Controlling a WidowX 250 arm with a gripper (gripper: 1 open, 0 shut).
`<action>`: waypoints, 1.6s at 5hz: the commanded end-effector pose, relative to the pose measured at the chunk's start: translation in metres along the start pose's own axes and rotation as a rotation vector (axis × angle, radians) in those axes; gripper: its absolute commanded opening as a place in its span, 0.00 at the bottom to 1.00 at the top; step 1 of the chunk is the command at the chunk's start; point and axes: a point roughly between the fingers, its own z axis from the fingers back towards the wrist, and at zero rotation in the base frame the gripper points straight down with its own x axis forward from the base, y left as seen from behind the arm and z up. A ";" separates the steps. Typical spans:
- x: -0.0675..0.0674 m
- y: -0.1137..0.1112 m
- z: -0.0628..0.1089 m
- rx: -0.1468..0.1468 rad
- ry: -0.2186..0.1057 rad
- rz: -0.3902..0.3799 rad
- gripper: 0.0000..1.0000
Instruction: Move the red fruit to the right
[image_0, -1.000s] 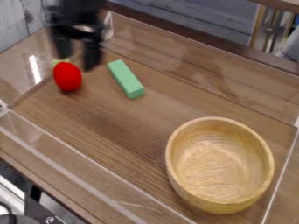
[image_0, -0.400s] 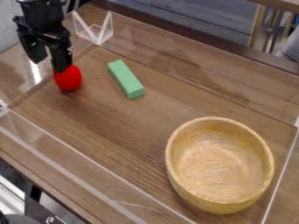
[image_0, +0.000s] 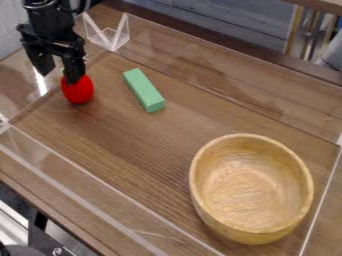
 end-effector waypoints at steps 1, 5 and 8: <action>0.014 0.008 0.003 0.032 -0.058 -0.003 1.00; 0.032 0.013 -0.006 0.041 -0.070 0.029 1.00; 0.045 0.011 -0.023 0.039 -0.068 0.074 1.00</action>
